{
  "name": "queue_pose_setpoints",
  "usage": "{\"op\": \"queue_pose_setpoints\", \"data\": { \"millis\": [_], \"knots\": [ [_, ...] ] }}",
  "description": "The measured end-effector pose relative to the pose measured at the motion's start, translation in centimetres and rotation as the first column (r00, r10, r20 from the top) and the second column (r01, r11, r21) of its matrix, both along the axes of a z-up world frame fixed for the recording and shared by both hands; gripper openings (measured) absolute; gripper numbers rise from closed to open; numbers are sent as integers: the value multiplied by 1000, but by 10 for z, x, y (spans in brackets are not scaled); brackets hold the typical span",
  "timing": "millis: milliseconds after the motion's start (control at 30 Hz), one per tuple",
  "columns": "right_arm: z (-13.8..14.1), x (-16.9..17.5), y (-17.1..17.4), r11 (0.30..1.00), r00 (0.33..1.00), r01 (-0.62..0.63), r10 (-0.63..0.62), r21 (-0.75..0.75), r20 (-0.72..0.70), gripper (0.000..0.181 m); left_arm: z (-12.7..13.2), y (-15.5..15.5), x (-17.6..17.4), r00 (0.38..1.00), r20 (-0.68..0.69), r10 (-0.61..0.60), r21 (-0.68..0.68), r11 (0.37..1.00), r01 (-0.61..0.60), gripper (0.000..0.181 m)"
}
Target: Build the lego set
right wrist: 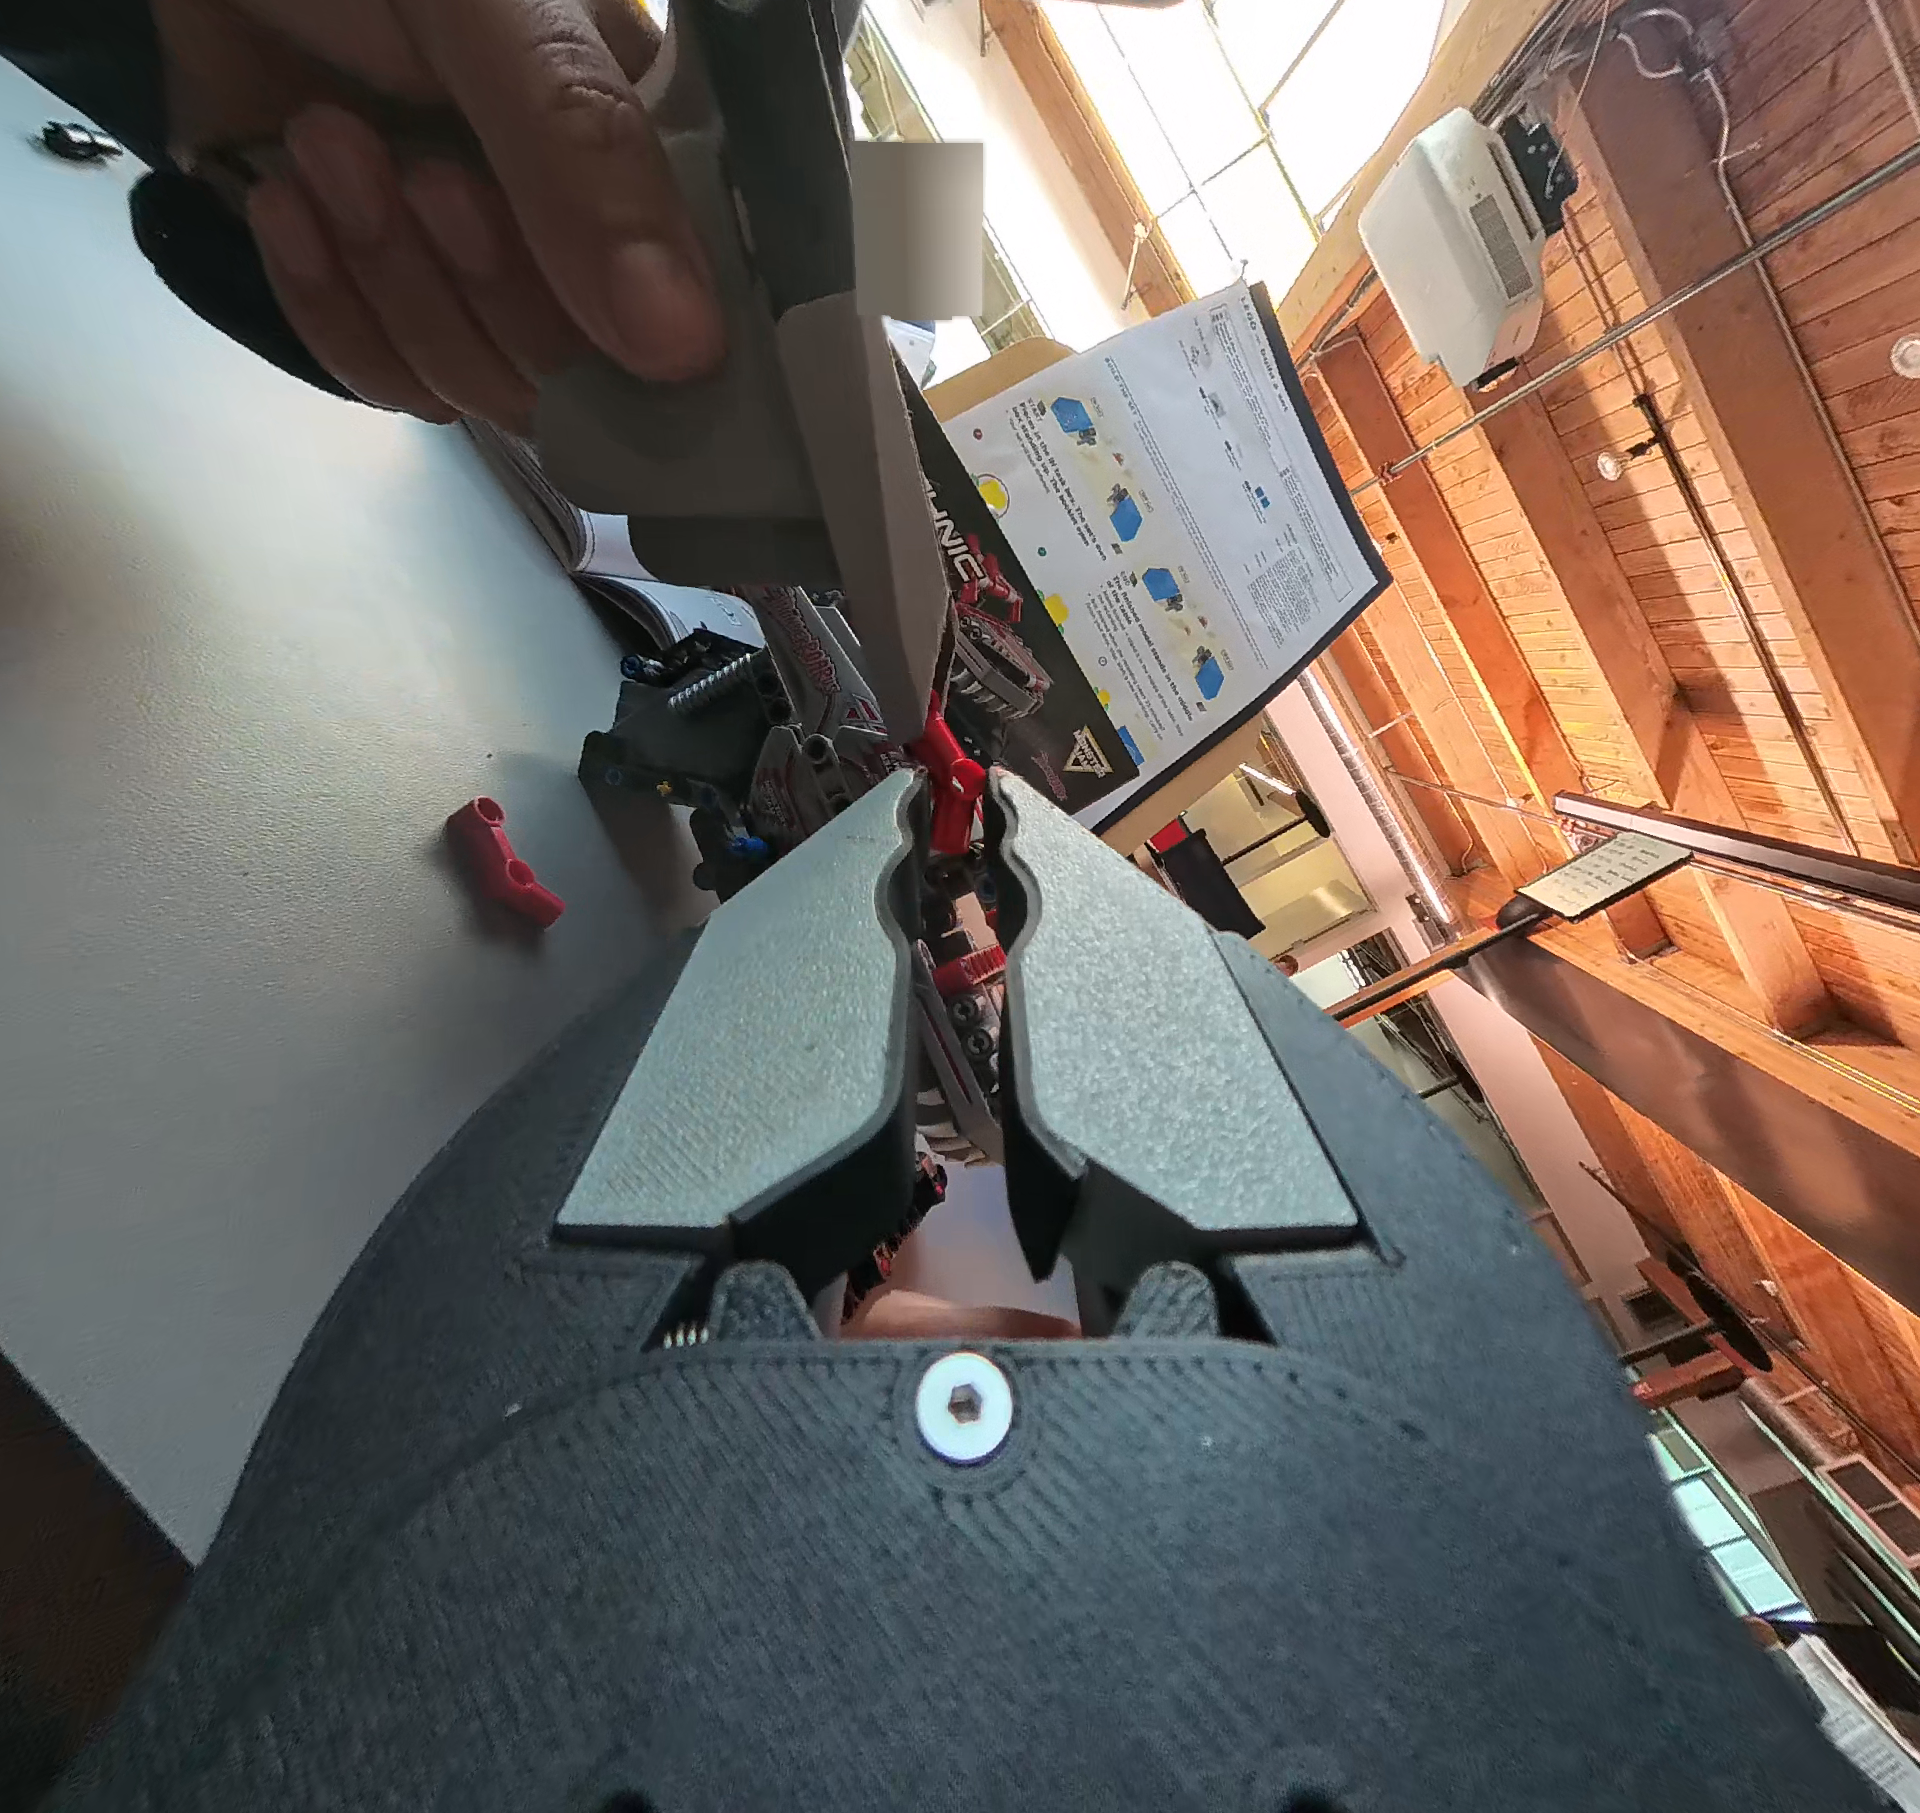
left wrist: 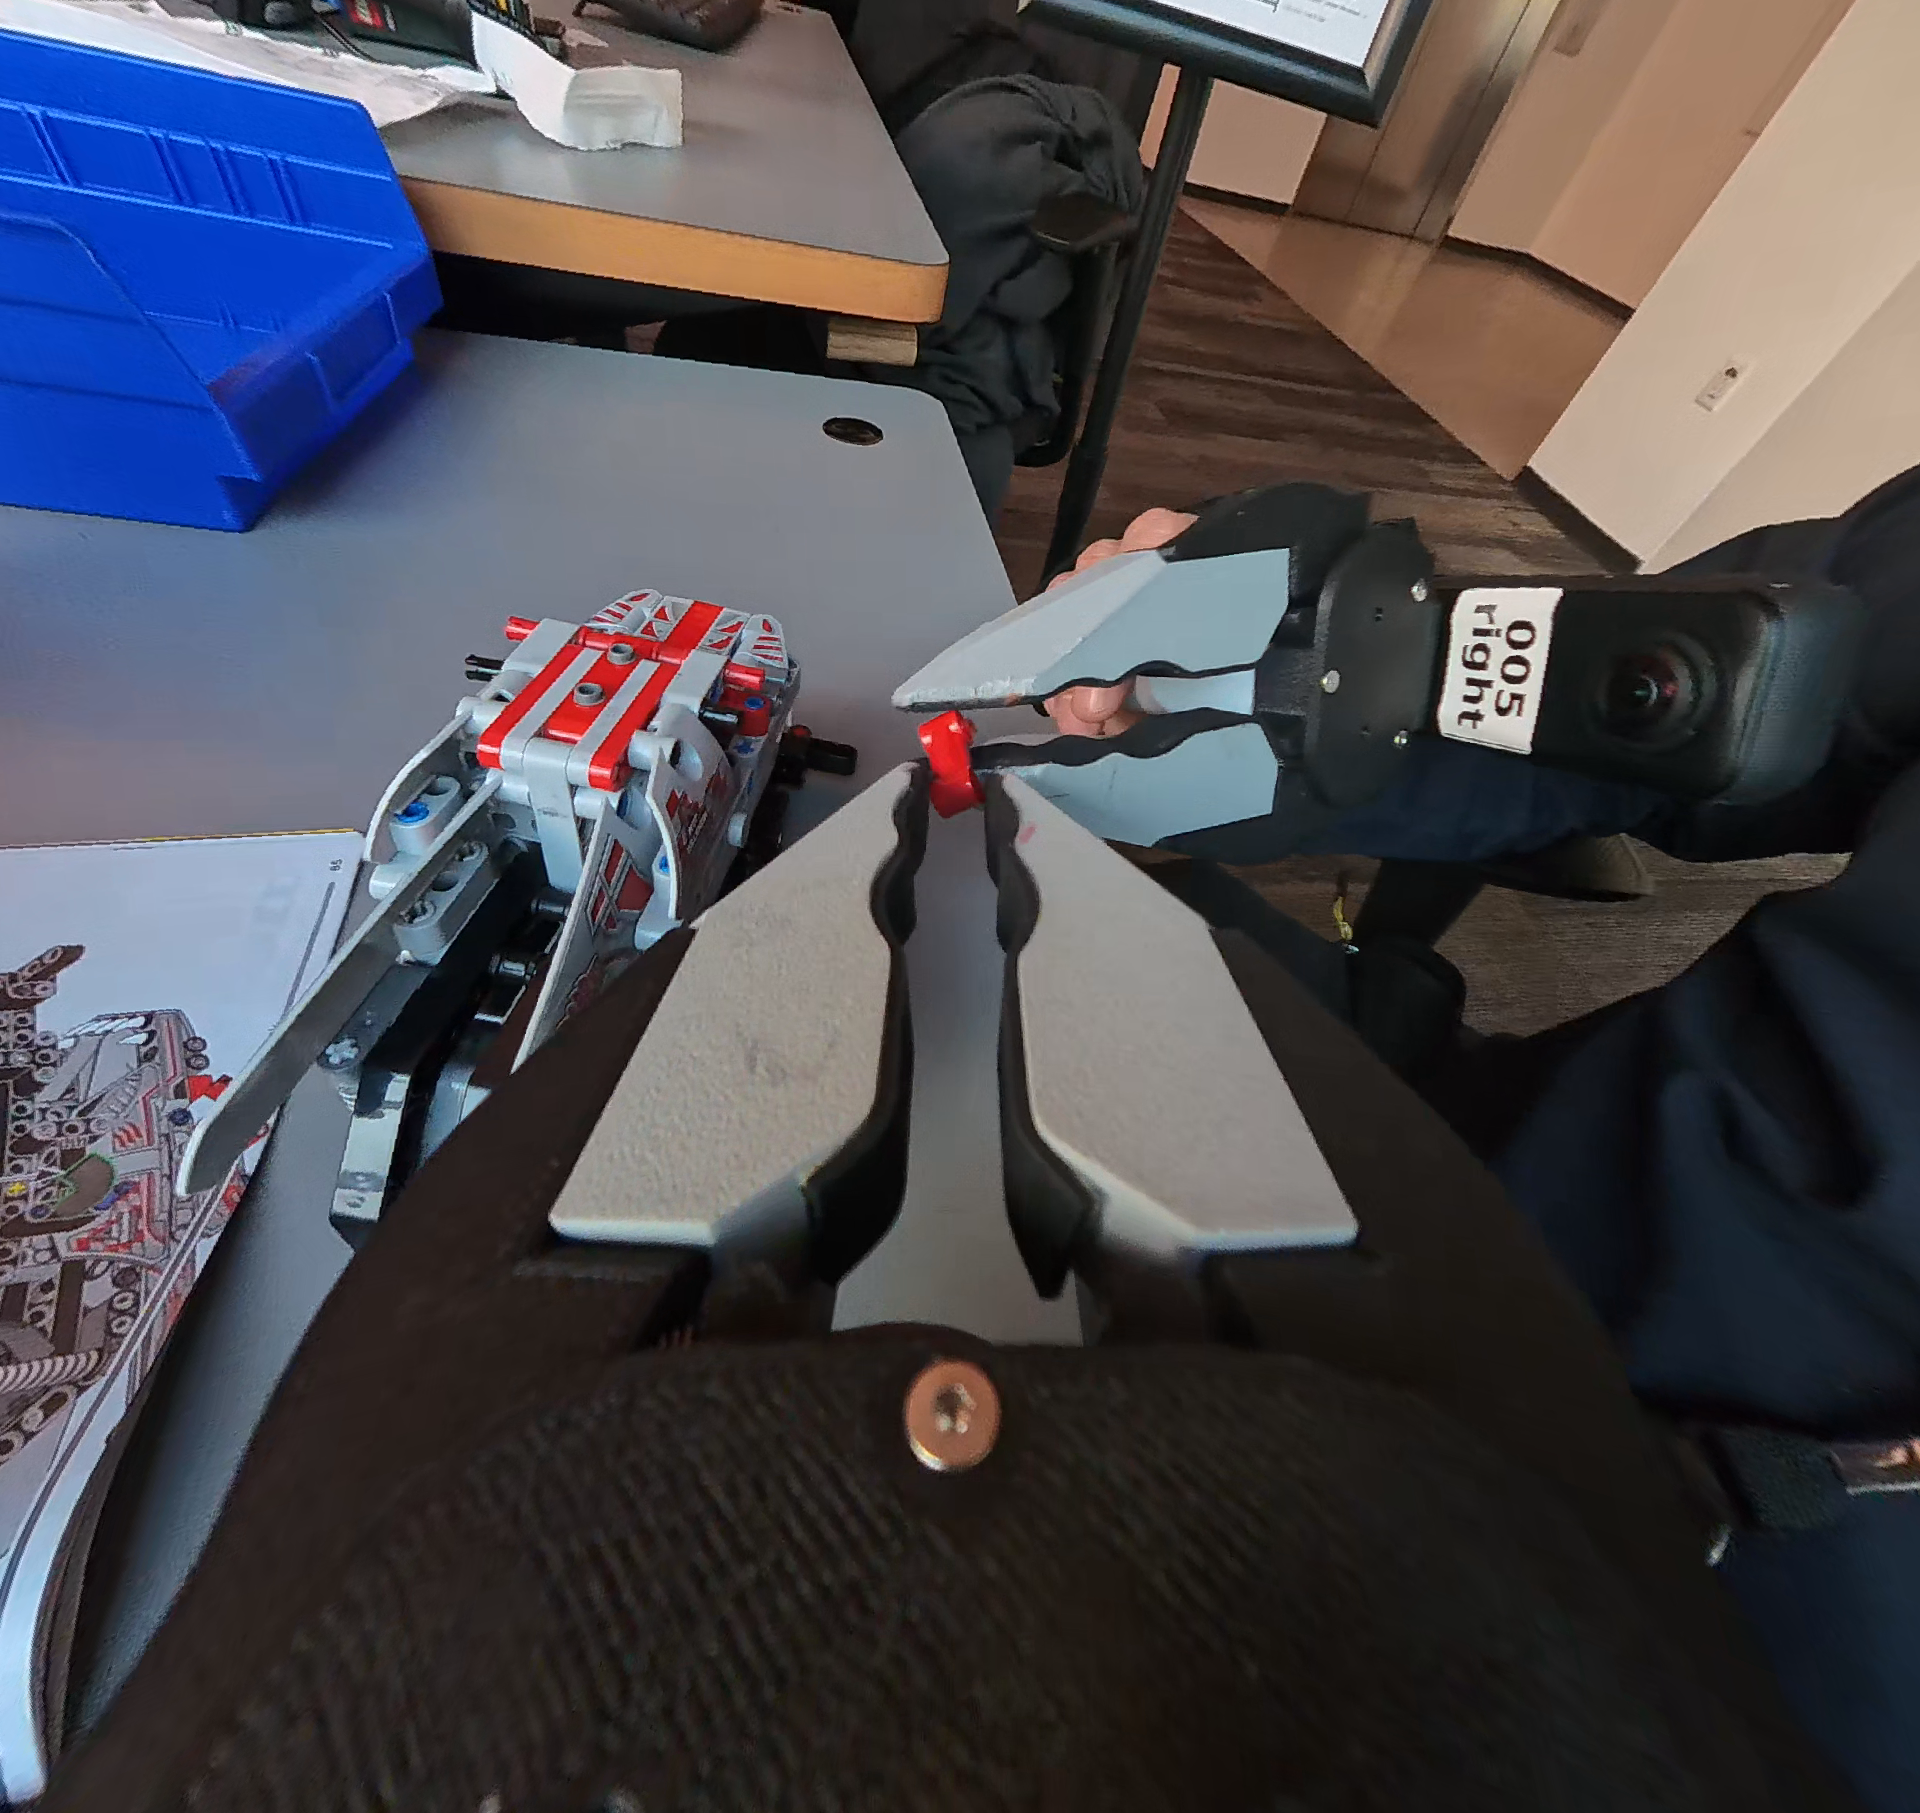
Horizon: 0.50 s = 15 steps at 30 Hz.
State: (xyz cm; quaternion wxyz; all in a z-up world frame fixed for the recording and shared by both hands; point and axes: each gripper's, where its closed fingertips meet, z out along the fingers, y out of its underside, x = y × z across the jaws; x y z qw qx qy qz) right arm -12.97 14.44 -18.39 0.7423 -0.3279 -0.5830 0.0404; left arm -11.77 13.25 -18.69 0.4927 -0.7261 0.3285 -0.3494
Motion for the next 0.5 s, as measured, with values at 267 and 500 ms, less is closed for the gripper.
{"op": "queue_pose_setpoints", "data": {
  "millis": [267, 500],
  "knots": [
    [-1, 0, -1, 1000, 1000, 0, 0, 9, 9, 7, -1, -1, -1, 1000, -15, -3, 5, 1000, 3, 7],
    [-9, -5, -9, 990, 994, 38, -52, 139, 96, 6, -10, -6, -4, 1000, -22, -17, -35, 999, 16, 6]
  ]
}}
